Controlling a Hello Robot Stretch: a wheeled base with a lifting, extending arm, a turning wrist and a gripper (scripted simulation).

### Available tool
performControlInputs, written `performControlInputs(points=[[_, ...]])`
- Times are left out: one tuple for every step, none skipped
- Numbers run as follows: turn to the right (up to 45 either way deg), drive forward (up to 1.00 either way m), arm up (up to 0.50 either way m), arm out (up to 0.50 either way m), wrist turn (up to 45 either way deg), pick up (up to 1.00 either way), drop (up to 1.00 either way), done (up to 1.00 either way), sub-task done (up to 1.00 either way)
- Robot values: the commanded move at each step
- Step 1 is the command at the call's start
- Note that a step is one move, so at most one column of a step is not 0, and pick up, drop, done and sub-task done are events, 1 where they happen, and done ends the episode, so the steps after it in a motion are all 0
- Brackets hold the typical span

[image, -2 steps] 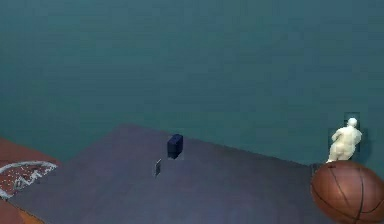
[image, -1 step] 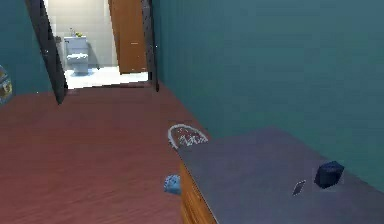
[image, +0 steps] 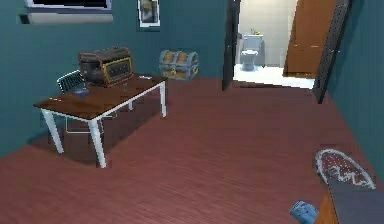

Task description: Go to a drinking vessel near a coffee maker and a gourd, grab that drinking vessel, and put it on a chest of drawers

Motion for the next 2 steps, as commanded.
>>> performControlInputs(points=[[-39.0, 0.00, 0.00, 0.00, 0.0, 0.00, 0.00, 0.00, 0.00], [45.0, 0.00, 0.00, 0.00, 0.0, 0.00, 0.00, 0.00, 0.00]])
